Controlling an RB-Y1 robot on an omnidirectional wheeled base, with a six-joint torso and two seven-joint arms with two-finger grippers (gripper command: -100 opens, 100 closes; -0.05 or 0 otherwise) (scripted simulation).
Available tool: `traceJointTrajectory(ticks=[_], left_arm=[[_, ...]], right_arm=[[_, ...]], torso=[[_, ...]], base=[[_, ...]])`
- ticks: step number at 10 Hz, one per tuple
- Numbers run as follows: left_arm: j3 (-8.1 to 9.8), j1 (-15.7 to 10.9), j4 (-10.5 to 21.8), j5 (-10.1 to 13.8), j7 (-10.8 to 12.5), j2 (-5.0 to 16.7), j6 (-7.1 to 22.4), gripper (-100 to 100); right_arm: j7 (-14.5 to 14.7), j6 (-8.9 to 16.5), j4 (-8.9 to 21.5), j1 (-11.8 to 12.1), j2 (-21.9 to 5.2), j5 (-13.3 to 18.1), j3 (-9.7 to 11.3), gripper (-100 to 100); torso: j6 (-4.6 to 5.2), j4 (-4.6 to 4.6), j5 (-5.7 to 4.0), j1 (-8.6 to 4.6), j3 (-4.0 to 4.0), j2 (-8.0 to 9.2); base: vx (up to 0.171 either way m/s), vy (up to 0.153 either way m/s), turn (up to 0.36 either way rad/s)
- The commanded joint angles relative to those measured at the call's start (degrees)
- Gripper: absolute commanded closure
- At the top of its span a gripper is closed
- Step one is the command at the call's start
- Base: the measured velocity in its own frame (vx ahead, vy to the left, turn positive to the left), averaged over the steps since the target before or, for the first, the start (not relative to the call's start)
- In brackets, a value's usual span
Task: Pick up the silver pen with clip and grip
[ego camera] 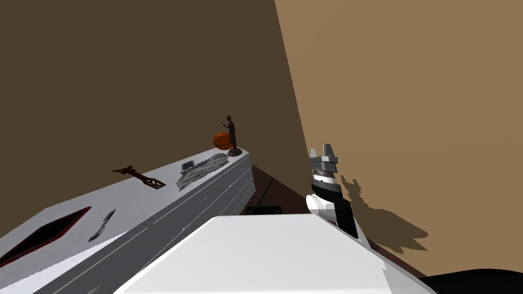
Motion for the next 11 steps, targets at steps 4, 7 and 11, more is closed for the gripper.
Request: traceJointTrajectory(ticks=[4, 7, 11], left_arm=[[1.41, 7.94, 1.27, 1.42, 3.06, 5.76, -0.9, -100], [1.77, 11.27, 1.56, 2.04, 4.11, 7.9, -1.28, -100], [0.04, 10.0, 2.19, 1.91, 3.5, 8.44, -0.7, -100]], right_arm=[[0.0, 0.0, 0.0, 0.01, 0.0, 0.0, -0.01, 0], [0.0, 0.0, 0.0, 0.0, 0.0, 0.0, -0.01, 0], [0.0, 0.0, 0.0, 0.0, 0.0, 0.0, 0.0, 0]], torso=[[-0.01, -0.03, 0.03, 0.14, -0.07, -0.11], [-0.05, 0.02, 0.05, 0.16, 0.04, 0.07], [-0.09, 0.12, 0.01, -0.02, 0.26, 0.43]], base=[[0.138, 0.03, -0.192], [0.102, 0.052, -0.117], [0.039, 0.035, -0.031]])
